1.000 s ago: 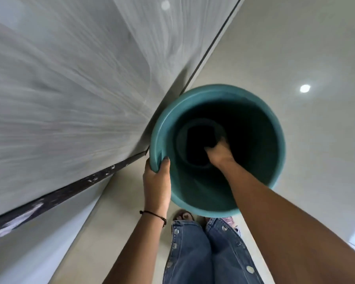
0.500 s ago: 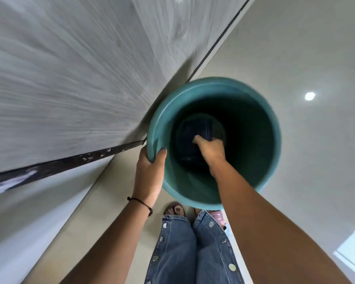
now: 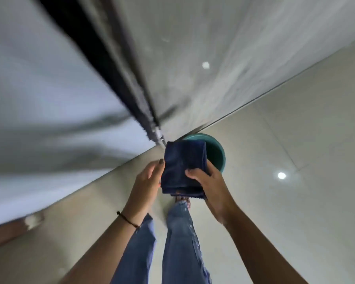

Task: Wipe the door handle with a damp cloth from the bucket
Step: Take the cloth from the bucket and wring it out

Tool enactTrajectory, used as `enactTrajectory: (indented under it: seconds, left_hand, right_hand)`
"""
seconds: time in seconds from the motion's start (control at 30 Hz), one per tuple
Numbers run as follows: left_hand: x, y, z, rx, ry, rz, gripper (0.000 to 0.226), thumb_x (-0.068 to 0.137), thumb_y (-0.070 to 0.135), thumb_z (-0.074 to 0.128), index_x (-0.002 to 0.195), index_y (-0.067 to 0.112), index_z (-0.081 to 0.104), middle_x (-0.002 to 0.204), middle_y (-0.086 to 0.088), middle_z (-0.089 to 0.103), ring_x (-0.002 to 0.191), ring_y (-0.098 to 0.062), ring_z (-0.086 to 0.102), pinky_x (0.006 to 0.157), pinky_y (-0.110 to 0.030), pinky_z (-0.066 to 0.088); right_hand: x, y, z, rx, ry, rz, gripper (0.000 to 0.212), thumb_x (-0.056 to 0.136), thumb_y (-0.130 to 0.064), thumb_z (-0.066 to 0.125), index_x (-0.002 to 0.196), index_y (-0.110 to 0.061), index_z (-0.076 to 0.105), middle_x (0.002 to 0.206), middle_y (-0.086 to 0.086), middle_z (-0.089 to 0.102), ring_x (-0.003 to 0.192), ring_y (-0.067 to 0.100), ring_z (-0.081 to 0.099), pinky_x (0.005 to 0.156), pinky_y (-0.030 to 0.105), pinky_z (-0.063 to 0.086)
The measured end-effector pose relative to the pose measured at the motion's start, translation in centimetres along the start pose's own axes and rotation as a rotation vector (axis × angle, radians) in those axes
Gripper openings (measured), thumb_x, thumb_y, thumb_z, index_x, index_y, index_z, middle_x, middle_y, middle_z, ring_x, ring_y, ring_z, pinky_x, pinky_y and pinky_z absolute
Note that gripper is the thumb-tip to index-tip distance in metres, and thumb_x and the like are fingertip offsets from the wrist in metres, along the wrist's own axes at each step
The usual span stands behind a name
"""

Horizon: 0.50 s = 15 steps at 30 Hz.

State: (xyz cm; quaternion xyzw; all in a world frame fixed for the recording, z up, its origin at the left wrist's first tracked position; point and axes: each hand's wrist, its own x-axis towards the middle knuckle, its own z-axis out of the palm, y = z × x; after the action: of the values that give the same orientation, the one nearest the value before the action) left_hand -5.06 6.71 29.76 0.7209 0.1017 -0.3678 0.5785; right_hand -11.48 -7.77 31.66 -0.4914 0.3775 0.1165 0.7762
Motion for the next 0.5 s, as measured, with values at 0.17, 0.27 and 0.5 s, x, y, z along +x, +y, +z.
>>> enactTrajectory:
  seconds: [0.17,0.27,0.5]
  left_hand:
    - [-12.6,4.2,-9.0,-0.192,0.075,0.176,0.015,0.087,0.034,0.059,0.094,0.027,0.070,0.094,0.006,0.074,0.093,-0.013,0.069,0.078,-0.028,0.054]
    - [-19.6,2.4,-16.1,-0.305,0.200,0.198,0.022,0.078,0.030,0.065,0.098,0.020,0.067,0.101,-0.004,0.073,0.096,-0.023,0.067,0.086,-0.045,0.051]
    - [-33.6,-5.3,-35.8,-0.438,0.479,0.280,0.021,0.095,0.006,0.046,0.104,0.019,0.059,0.103,-0.005,0.065,0.090,-0.022,0.062,0.076,-0.032,0.048]
  right_hand:
    - [-10.1,-3.2,9.9,0.110,-0.350,0.034,0.041,0.086,-0.017,0.049,0.125,-0.007,0.056,0.112,0.019,0.070,0.097,0.036,0.071,0.075,0.050,0.059]
    - [-14.7,-0.7,16.9,0.044,-0.407,0.009,0.031,0.084,-0.017,0.053,0.110,-0.009,0.066,0.098,0.012,0.076,0.087,0.027,0.074,0.064,0.038,0.060]
    - [-23.4,8.5,34.7,-0.198,-0.400,-0.106,0.027,0.090,-0.013,0.055,0.115,-0.012,0.066,0.113,0.014,0.073,0.106,0.032,0.068,0.094,0.051,0.053]
